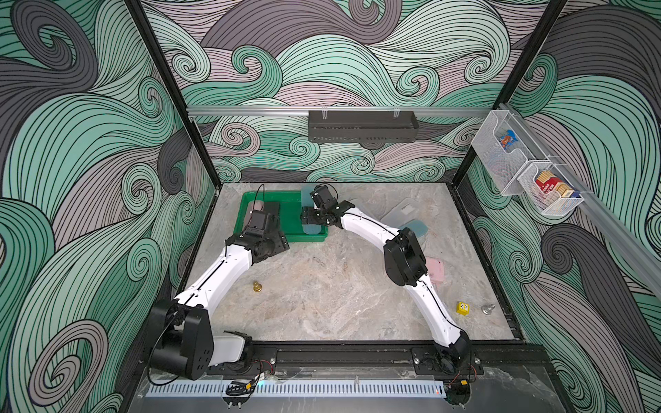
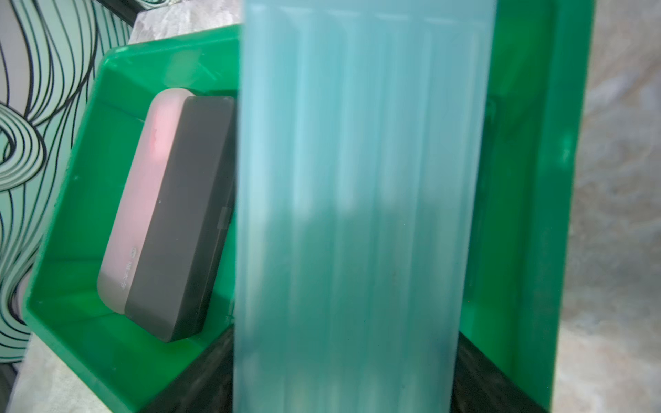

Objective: Put the pencil case into the storage box
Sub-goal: Place the pencil case at the storage box, then adjust the pencil case at the center of the board.

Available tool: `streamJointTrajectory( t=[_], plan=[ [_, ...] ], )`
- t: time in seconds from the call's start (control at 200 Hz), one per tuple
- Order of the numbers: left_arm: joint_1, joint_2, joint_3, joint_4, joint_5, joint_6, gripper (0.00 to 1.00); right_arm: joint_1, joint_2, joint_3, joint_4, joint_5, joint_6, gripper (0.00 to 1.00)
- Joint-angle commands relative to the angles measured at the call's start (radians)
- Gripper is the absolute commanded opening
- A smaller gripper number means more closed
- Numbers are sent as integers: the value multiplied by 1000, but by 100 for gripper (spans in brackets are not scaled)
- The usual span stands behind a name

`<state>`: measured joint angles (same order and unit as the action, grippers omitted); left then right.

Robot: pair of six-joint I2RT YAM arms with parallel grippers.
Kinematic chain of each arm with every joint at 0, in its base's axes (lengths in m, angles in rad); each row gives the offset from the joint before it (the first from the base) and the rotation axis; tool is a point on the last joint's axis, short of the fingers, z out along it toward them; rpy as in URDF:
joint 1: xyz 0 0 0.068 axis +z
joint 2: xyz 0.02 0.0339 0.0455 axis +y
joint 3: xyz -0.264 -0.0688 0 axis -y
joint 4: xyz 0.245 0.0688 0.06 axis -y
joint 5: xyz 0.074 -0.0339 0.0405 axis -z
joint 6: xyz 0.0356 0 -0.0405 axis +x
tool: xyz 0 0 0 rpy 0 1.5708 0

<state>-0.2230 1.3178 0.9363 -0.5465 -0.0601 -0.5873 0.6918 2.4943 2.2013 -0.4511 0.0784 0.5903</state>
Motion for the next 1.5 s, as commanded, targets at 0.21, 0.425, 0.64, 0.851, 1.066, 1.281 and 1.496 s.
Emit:
streamJointTrajectory(
  t=[0.21,0.425,0.64,0.851,1.066,1.281,1.496],
  plan=[
    [6,-8,-7,-10,-3,6,81,11,-44,-38,-14,69,-9,99],
    [6,-18,-5,-13,-10,6,81,29,-146,-82,-15,89,-69,99],
    [7,-15,7,-18,-2,13,81,-28,-425,-339,-21,152,-228,99],
    [5,2,12,0,39,28,81,-259,-540,-524,-98,32,-548,99],
    [-5,88,82,20,87,33,81,-390,-486,-567,-96,-108,-689,99],
    [-21,142,127,16,71,43,81,-411,-391,-508,-92,-181,-791,99],
    [-22,175,122,27,73,49,81,-411,-321,-482,-92,-183,-852,99]
  ],
)
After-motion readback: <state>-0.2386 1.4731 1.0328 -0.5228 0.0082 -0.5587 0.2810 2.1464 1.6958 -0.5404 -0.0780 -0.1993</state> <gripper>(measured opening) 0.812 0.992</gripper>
